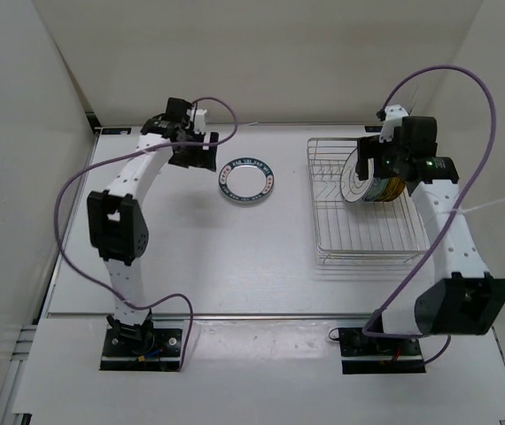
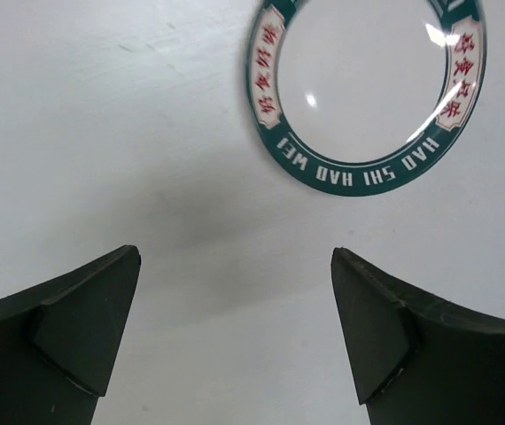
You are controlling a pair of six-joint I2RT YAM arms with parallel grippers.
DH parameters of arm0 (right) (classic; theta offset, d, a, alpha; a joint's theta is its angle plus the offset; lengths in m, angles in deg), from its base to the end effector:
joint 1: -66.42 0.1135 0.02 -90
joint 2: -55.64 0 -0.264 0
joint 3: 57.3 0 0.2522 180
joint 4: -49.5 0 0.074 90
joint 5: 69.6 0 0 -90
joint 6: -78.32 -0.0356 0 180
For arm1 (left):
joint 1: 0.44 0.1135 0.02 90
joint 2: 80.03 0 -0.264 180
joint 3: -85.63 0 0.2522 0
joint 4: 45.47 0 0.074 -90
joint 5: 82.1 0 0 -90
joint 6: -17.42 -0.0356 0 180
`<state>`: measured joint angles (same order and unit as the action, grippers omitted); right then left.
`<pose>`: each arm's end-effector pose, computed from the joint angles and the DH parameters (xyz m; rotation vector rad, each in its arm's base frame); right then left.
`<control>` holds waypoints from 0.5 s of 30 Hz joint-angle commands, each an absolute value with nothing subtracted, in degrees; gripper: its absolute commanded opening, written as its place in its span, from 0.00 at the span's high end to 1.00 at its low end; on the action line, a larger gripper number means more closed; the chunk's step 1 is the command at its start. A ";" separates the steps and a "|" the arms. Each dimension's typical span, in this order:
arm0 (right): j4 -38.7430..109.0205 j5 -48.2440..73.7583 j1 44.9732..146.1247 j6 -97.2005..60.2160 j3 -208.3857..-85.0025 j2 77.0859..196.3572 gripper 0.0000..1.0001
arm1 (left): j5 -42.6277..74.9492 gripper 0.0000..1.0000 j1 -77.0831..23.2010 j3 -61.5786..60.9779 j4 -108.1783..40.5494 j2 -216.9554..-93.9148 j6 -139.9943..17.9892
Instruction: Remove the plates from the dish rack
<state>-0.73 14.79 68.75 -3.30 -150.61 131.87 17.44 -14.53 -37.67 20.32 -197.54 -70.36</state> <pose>0.2895 0.0153 0.3841 -0.2569 2.1311 0.0437 0.4325 -0.1146 0.2786 0.3303 2.6089 -0.3171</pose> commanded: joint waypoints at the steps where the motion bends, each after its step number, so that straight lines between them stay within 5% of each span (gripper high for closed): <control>1: 2.16 19.96 68.36 -1.04 -153.67 137.81 0.14 | 6.51 0.00 -14.86 -33.36 17.96 -182.20 -74.94; 12: 3.30 21.29 66.77 -0.52 -161.23 152.14 0.20 | 1.57 0.00 -8.97 -20.87 17.07 -162.04 -75.57; 15: 2.08 20.75 66.77 -0.52 -162.55 154.25 0.34 | 0.96 0.00 -8.97 -18.84 16.37 -159.31 -75.57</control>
<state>0.80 20.65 67.02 -1.15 -158.87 153.61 2.51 -8.87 -20.82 17.11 -161.02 -75.13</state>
